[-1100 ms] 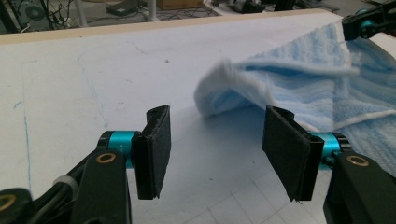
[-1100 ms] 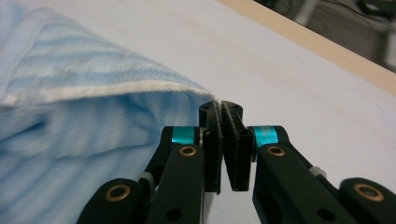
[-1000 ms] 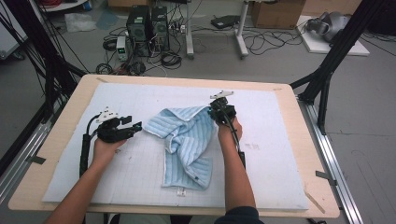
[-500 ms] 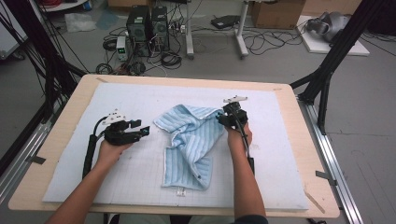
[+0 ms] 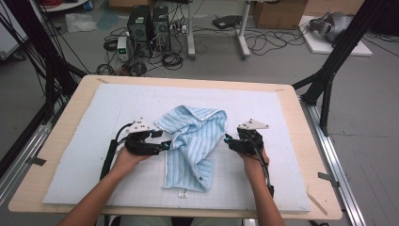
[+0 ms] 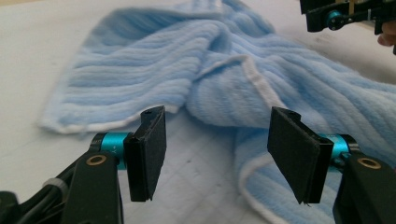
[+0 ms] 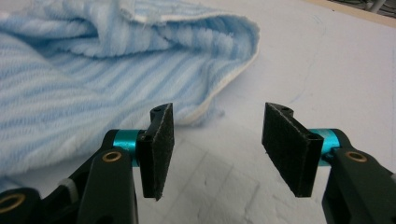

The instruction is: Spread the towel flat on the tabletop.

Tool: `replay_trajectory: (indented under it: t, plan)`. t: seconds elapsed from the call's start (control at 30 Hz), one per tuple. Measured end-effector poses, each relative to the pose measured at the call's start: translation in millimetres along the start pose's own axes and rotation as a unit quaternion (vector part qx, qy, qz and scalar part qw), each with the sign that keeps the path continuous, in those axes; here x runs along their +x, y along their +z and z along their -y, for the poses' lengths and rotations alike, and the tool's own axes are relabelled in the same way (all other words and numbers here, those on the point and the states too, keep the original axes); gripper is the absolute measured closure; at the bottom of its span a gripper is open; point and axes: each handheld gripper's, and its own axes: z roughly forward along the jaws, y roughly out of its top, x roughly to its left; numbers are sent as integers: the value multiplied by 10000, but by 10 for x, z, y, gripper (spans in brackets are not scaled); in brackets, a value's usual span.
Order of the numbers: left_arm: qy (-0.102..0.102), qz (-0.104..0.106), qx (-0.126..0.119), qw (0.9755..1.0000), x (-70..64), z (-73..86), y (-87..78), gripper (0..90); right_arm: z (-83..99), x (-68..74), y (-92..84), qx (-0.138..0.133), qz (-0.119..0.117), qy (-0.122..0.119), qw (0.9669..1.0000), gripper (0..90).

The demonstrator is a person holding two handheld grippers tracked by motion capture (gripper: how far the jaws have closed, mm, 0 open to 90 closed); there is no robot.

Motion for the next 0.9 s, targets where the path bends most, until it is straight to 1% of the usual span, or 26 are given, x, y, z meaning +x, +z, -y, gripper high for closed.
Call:
replay_trajectory:
  t: [0.1,0.2,0.23,0.27,0.37,0.4,0.43,0.47,0.5,0.53,0.57,0.6,0.63,0.67,0.7,0.73,0.8,0.87,0.9]
  plan:
    - [72,52,78,9999,-68,-32,79,376,21,-45,-50,-91,-73,99,9999,429]
    - [169,224,173,9995,-148,-68,157,374,32,-83,-64,-147,-105,181,9997,425]
    - [169,224,173,9995,-148,-68,157,374,36,-89,-67,-152,-117,193,9996,425]
    - [186,290,166,9993,-194,-90,181,375,39,-94,-70,-162,-136,189,9996,425]
    - [165,353,118,9992,-246,-119,217,373,41,-108,-77,-219,-168,189,9994,424]
    - [182,339,123,9992,-262,-126,234,373,41,-108,-82,-223,-179,207,9994,424]
    - [218,289,157,9992,-277,-129,258,374,39,-104,-88,-220,-189,239,9993,423]
    - [308,150,280,9990,-286,-131,286,381,39,-102,-88,-229,-198,235,9993,423]
    - [381,-12,406,9984,-285,-131,312,413,37,-101,-88,-238,-220,207,9993,423]
    - [421,-97,457,9980,-274,-127,332,496,36,-94,-88,-228,-226,204,9993,423]
    - [492,-200,491,9974,-260,-124,337,638,36,-91,-83,-231,-262,186,9992,423]
    - [569,-332,462,9968,-237,-123,334,760,35,-83,-78,-222,-289,165,9992,423]
    - [531,-446,429,9967,-196,-126,319,826,34,-72,-74,-208,-305,149,9992,423]
    - [442,-563,373,9967,-143,-127,296,839,34,-64,-68,-191,-324,112,9992,425]
    - [309,-692,301,9967,-89,-126,266,846,34,-54,-63,-156,-338,105,9993,426]
    - [164,-776,253,9965,-26,-126,224,847,33,-48,-53,-151,-355,92,9992,429]
    - [-76,-944,120,9954,70,-123,143,847,38,-32,-39,-74,-392,76,9992,434]
    - [-89,-1083,130,9940,145,-124,62,847,45,-19,-20,-27,-426,20,9991,443]
    - [-132,-1168,125,9930,178,-122,22,847,47,-12,-12,-2,-438,11,9990,444]
